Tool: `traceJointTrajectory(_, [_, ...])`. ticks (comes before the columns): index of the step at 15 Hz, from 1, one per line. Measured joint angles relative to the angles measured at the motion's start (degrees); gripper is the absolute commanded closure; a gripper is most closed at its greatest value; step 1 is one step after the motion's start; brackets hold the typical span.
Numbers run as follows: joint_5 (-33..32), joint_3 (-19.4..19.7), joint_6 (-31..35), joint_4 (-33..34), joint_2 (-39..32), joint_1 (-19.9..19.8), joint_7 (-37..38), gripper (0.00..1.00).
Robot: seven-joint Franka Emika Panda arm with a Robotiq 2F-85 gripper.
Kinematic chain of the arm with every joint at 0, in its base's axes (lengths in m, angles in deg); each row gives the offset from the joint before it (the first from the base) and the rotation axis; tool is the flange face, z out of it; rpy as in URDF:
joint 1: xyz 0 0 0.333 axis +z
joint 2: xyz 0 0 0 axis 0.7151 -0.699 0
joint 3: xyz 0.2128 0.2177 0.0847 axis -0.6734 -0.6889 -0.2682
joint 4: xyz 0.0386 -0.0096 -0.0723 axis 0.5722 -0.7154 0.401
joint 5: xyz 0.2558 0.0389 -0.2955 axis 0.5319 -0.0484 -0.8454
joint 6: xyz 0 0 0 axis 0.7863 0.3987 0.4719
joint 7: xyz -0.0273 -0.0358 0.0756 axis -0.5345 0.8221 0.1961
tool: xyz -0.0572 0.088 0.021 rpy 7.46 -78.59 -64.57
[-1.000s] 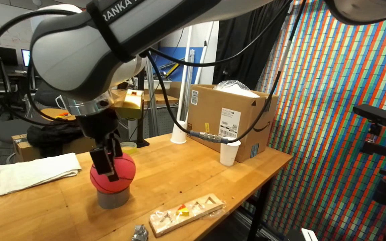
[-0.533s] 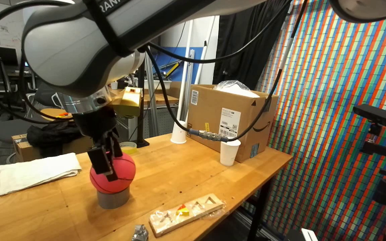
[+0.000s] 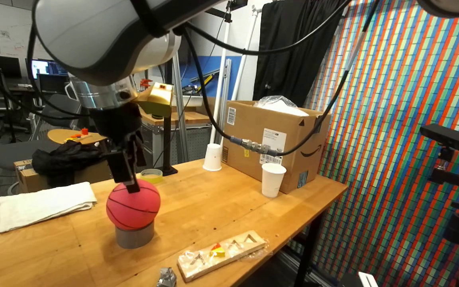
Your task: Put the white bowl in the cup closest to you, then put the basketball on the brown tape
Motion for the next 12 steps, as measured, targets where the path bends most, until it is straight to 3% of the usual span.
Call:
traceJointTrajectory(5, [4.2, 0.9, 1.5, 1.6, 2.3, -1.7, 1.4, 0.0])
traceJointTrajectory(12, [4.5, 0.9, 1.4, 1.4, 1.8, -1.8, 1.3, 0.0])
